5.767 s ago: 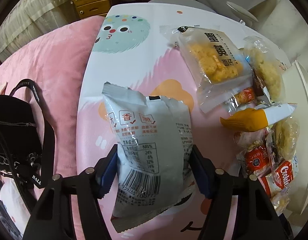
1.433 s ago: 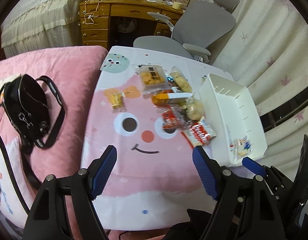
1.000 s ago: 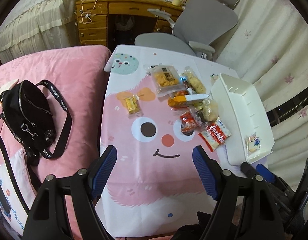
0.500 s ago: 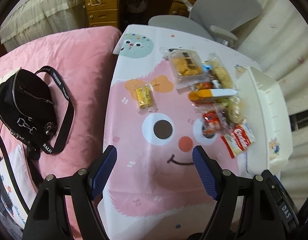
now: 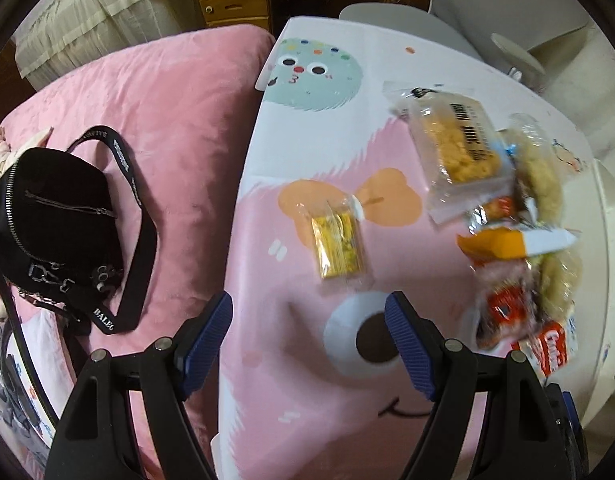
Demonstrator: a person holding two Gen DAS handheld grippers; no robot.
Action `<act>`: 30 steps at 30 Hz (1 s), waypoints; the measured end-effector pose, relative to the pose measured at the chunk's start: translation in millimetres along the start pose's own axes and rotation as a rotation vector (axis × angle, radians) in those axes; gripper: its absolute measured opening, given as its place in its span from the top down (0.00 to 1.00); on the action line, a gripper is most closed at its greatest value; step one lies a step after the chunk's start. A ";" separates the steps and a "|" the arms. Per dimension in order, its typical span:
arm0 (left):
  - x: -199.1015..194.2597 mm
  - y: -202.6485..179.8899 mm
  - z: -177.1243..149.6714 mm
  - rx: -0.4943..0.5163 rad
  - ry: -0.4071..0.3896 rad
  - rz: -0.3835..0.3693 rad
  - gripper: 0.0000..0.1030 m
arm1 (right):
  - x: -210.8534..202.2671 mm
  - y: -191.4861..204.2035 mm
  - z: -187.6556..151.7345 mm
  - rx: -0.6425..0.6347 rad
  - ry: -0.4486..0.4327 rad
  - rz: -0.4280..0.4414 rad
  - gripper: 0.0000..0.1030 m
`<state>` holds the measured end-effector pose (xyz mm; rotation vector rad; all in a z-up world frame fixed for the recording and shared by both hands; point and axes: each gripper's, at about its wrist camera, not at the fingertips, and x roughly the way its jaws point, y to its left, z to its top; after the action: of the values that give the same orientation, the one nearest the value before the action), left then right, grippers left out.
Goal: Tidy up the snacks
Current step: 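Grasp the yellow candy with the left tool while the right tool grasps the LIPO Cookies pack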
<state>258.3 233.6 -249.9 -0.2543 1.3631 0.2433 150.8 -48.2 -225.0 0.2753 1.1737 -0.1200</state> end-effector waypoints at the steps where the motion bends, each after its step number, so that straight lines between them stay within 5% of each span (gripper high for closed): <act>1: 4.9 0.1 3.3 -0.004 0.006 0.001 0.25 | 4.9 2.2 1.2 0.002 -0.009 -0.014 0.29; 21: 56.6 -2.0 23.4 -0.010 -0.016 0.025 0.26 | 44.8 15.4 6.4 0.044 -0.131 -0.207 0.29; 30: 54.1 -16.0 26.1 0.026 -0.048 0.024 0.45 | 53.9 28.8 11.6 -0.035 -0.175 -0.262 0.29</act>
<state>297.9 228.1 -297.6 -0.2098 1.3214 0.2501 188.6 -21.0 -266.1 0.0770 1.0327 -0.3460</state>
